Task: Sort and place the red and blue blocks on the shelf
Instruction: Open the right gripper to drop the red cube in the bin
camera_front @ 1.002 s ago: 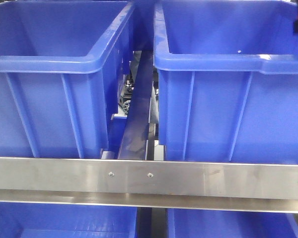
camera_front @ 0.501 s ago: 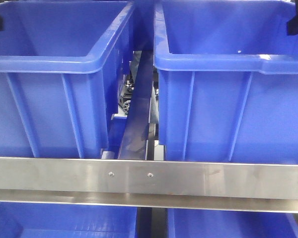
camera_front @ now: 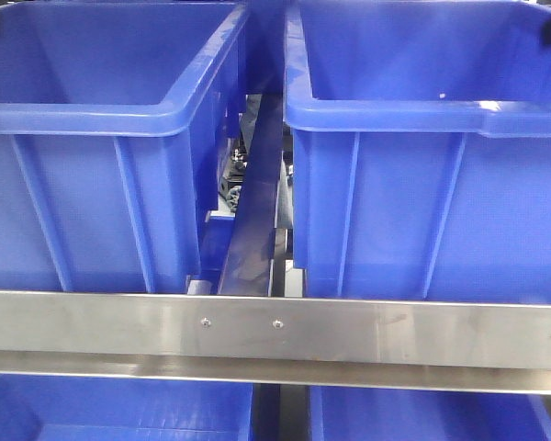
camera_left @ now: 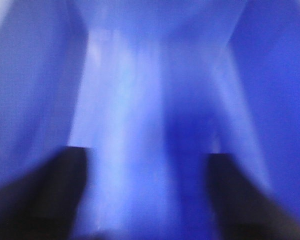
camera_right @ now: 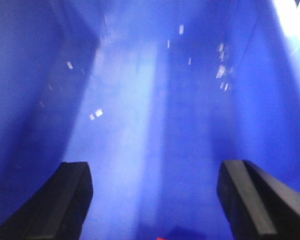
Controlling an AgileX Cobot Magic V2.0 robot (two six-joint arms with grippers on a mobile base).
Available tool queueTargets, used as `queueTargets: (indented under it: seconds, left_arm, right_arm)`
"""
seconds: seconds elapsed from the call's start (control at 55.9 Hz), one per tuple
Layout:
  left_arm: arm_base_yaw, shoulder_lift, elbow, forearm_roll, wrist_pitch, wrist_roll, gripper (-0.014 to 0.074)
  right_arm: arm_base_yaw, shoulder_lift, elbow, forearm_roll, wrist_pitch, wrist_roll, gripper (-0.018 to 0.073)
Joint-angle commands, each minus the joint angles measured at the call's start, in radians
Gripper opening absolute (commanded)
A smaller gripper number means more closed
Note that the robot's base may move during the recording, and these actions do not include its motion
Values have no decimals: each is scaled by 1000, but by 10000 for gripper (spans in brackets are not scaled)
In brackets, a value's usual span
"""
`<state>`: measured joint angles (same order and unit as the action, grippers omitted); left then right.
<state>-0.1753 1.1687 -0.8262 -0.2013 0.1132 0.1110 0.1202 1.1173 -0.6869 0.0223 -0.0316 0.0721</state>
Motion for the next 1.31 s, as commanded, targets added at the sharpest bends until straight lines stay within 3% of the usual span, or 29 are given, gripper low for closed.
queueTargets:
  seconds: [0.0,0.072,0.179,0.215,0.268,0.429,0.59,0.787,1.038,1.288]
  left_arm:
    - [-7,-76,-38,-9,-1,-8,194]
    - [-7,-117,-38,6,60,-8,69]
    - [-7,-177,-38,22,108,-8,89]
    - [-7,-197,-38,22,117,-8,84]
    - [-7,-226,-38,22,131,-8,79]
    - [12,-318,-3,7,149,-10,79]
    - [73,-443,96,-13,135,-63,79]
    - [133,-626,194,-13,135,-63,79]
    - [140,-792,213,-13,252,-63,79]
    - [140,-832,213,-10,248,-63,79]
  right_arm:
    - [-1,-64,-36,-1,-43,0,532]
    - [-1,-100,-36,-11,-31,0,375]
    - [-1,-157,-36,-43,-25,0,92]
    - [-1,-178,-35,-50,-22,0,36]
    - [-1,-206,-32,-54,-20,0,69]
    - [-1,-304,4,-59,-9,0,53]
    - [-1,-432,82,-86,49,0,53]
    - [-1,-628,197,-86,84,0,53]
    - [-1,-812,240,-86,167,0,53]
    - [-1,-841,240,-86,199,0,53]
